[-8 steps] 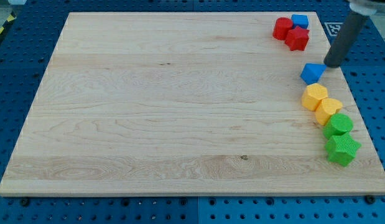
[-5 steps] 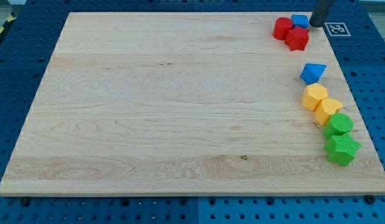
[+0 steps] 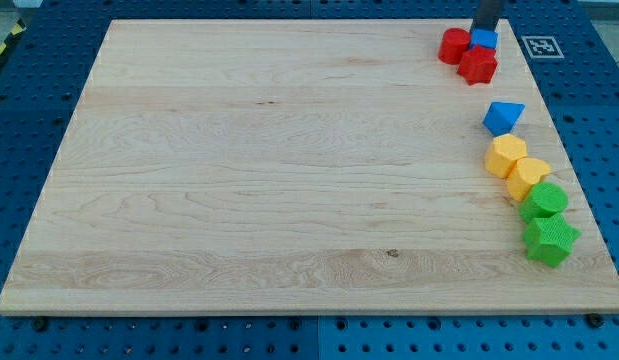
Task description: Move the blue cube red star into the group of blocks
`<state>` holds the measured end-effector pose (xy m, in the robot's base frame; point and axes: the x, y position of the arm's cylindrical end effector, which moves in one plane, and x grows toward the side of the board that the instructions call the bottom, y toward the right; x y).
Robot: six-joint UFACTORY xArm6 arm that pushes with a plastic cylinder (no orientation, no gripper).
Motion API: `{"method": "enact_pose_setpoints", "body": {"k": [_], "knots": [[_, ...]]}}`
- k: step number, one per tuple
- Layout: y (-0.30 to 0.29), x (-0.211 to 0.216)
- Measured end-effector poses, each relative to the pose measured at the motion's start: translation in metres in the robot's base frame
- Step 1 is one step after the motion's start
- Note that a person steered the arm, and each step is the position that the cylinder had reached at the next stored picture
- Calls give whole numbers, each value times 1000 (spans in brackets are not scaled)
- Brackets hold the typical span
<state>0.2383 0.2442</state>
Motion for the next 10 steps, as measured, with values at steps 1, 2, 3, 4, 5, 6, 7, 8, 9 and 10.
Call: {"method": "enact_pose_setpoints", "body": {"k": [1, 2, 3, 4, 5, 6, 7, 8, 9, 10], "knots": [[-1, 2], [-6, 3], [-15, 3], [-23, 5], [-26, 18], [-26, 34], [-26, 46], [-26, 51], [-26, 62], [-26, 73]]}}
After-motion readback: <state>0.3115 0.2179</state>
